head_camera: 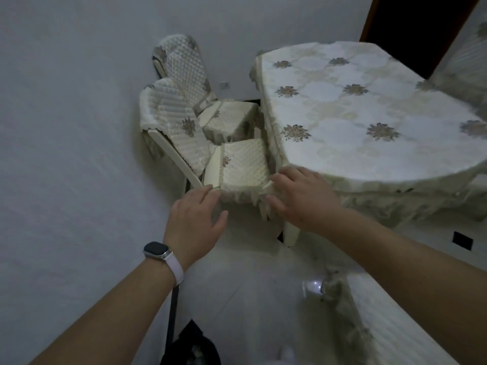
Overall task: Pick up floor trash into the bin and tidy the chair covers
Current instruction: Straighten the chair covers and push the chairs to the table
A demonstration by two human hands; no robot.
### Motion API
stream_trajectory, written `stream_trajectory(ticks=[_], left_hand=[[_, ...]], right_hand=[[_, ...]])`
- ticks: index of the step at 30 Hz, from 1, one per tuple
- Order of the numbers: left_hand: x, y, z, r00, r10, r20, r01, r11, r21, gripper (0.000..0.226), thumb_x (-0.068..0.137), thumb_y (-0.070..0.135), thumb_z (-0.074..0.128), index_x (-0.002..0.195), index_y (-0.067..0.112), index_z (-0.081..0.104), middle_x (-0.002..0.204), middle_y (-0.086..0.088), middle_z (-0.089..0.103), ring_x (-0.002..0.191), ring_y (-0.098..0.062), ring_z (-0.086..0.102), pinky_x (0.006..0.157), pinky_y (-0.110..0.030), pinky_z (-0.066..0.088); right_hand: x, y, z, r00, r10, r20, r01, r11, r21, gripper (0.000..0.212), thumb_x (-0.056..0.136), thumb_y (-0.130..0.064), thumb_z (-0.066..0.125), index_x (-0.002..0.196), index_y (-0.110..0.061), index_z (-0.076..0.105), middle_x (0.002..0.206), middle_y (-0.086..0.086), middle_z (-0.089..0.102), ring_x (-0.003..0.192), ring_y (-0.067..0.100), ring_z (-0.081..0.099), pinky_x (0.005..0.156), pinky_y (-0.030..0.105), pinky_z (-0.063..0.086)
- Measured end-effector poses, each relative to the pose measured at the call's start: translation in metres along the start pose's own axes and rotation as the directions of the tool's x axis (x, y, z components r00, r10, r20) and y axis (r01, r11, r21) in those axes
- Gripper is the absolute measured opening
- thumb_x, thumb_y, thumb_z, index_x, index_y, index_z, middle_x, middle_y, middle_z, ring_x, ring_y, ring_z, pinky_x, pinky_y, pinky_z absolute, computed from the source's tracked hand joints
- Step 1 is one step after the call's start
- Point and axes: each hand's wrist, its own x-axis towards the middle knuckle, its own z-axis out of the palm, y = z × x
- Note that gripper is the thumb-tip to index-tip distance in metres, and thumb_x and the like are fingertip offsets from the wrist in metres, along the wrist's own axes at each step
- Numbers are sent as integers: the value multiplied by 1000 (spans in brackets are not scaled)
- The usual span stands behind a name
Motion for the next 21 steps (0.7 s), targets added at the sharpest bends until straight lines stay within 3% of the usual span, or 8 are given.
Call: stream_trajectory(ticks=[10,21], left_hand=[[72,-42,10,998,-59,-7,60,997,48,53,86,46,46,124,13,64,125,-12,64,115,-32,59,88,-48,51],[194,-177,41,994,-109,23,110,993,-54,55,86,49,45,126,16,62,130,-11,61,119,-32,55,91,-49,50]], right_hand=[[93,6,6,998,-57,18,55,996,76,54,96,-57,39,140,-26,45,147,-2,41,135,21,36,109,40,31],[260,-28,25,998,-5,60,3,1000,24,54,96,-56,42,139,-24,47,143,-2,46,130,23,42,105,40,36]])
